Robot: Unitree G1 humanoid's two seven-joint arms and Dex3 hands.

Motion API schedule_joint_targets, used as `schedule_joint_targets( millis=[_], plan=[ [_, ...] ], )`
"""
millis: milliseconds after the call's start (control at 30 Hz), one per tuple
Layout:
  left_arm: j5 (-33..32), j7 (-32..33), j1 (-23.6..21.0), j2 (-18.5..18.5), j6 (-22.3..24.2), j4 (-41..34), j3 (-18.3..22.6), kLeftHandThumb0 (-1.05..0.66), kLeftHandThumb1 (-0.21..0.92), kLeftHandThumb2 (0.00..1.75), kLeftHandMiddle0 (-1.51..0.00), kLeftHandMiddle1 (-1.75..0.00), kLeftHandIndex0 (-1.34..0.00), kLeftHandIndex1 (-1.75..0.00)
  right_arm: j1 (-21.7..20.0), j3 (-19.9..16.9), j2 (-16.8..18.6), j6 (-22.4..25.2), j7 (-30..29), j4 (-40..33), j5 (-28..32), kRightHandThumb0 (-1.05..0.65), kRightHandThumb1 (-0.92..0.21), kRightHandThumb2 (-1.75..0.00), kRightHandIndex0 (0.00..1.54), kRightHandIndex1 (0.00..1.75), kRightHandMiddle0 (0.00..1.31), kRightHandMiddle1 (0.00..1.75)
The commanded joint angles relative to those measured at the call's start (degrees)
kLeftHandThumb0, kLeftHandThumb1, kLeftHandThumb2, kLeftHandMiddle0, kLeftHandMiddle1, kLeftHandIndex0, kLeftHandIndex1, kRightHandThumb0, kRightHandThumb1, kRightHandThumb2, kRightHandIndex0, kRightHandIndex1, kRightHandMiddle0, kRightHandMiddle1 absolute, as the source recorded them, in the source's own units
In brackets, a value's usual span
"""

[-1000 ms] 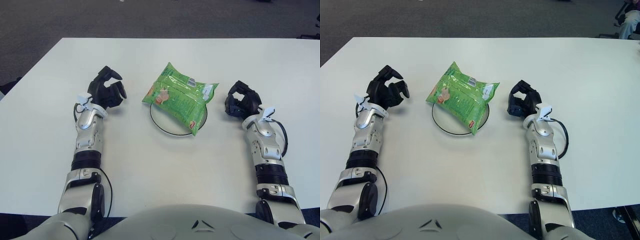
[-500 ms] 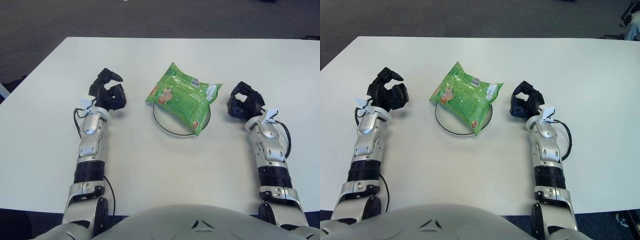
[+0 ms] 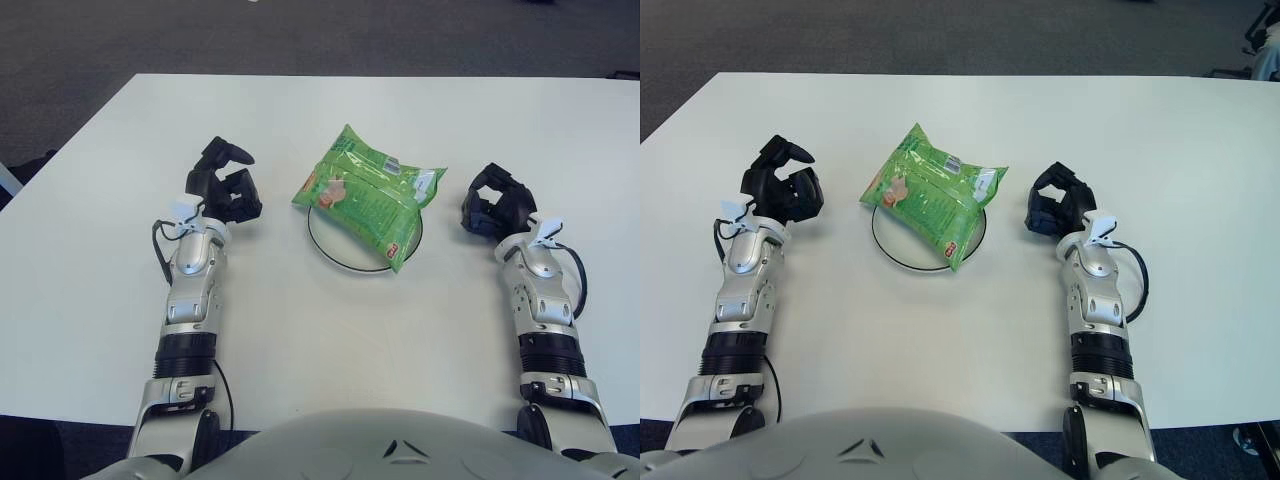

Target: Put the snack into the plate.

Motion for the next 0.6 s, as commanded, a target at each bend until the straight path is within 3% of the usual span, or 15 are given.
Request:
schedule_joint_targets(
  millis=[0,267,567],
  plan=[
    [1.23,3.72,11.68,-7.59,0.60,5.50,-1.70,-0.45,0.41,1.21,-1.16,-1.75,-0.54,-1.75,5.13,-2.33,6.31,-8.09,-2.86,6.46,1.27,-0.50,-0.28,-1.36,1.29,1.75,0.65,1.75],
    [0.52,4.33,10.55,-6.40,1.37,7.39,-1.94,-0.45,0.42,1.19,-1.15,-1.75,-0.53,-1.75,3.96,-2.41,6.39,-19.37,-1.17,12.08,1.04,-0.49,-0.30,-1.34,1.33,1.75,0.63,1.75],
    [-4.18,0.78,10.29,-4.94,7.52,6.67,-1.50,-0.45,0.42,1.19,-1.15,-1.75,-0.53,-1.75,2.25,-2.13,6.16,-24.85,0.94,16.75,1.65,-0.48,-0.32,-1.32,1.34,1.75,0.62,1.75]
  ],
)
